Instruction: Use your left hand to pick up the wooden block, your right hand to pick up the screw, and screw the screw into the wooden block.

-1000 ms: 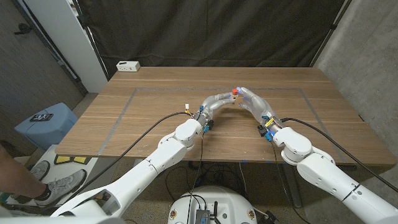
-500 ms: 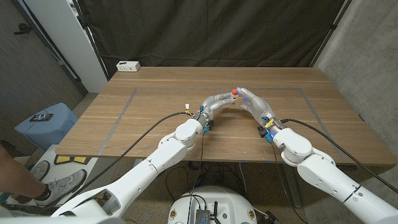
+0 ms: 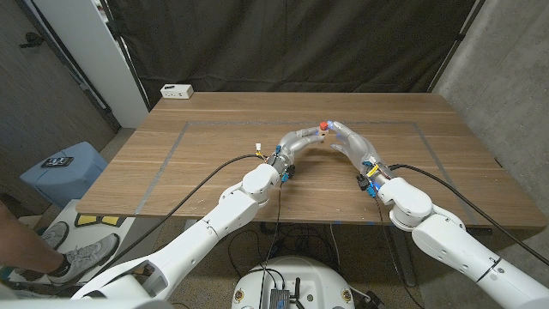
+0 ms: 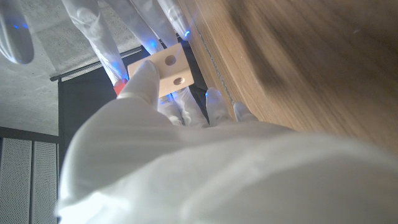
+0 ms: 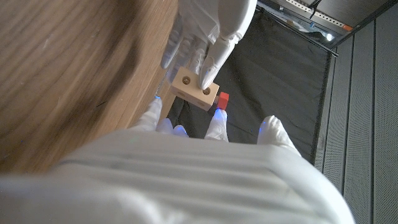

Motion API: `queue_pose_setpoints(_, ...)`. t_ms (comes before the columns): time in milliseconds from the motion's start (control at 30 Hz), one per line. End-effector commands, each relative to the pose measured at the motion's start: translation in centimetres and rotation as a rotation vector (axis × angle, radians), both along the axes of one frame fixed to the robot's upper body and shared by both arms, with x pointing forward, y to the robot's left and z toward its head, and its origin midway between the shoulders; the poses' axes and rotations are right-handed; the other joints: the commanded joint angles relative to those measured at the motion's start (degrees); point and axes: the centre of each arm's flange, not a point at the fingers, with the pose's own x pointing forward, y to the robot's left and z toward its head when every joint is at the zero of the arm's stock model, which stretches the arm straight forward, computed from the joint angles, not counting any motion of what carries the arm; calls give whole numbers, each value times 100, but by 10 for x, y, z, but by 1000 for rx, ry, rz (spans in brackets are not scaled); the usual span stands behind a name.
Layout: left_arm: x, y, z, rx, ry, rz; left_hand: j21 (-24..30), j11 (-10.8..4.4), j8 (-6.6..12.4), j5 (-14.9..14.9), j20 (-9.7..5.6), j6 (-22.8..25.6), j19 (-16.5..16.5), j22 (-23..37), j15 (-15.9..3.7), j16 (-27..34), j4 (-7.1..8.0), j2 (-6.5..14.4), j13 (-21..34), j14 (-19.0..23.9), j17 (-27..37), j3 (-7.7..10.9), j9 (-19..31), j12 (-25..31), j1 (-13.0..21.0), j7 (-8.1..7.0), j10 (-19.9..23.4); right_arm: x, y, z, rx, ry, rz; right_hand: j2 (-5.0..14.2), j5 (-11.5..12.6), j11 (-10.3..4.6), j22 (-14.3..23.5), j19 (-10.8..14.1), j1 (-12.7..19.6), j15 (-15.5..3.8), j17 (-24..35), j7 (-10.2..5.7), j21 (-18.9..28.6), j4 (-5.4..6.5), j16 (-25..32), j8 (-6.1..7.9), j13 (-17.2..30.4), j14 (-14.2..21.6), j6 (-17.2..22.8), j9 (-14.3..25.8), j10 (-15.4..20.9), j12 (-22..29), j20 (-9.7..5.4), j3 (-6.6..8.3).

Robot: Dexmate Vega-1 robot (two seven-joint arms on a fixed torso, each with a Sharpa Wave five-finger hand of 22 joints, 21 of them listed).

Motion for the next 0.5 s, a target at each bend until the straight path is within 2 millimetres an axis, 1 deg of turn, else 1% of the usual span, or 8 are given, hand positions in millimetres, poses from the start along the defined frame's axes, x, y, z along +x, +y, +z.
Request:
queue_pose_setpoints(33,-1,-2,0,-3,-1,-5,22,0,40,37,37,82,19,22,-341,39,26,39,11,38,11,35,13,50,2,20,56,-6,0,1,-20,-13,1,16,-16,-3,18,-5,-17,-16,9,5,31,-12,37,33,19,-174,82,24,24,47,18,7)
queue_pose_setpoints(500,-3,-2,-1,2,-6,-5,22,3,35,37,32,68,19,22,-341,39,29,41,9,36,12,32,13,50,0,26,58,-12,6,-1,-43,-18,18,34,-16,-20,18,-16,-14,-21,9,17,25,-11,25,28,18,-207,107,24,10,40,25,15)
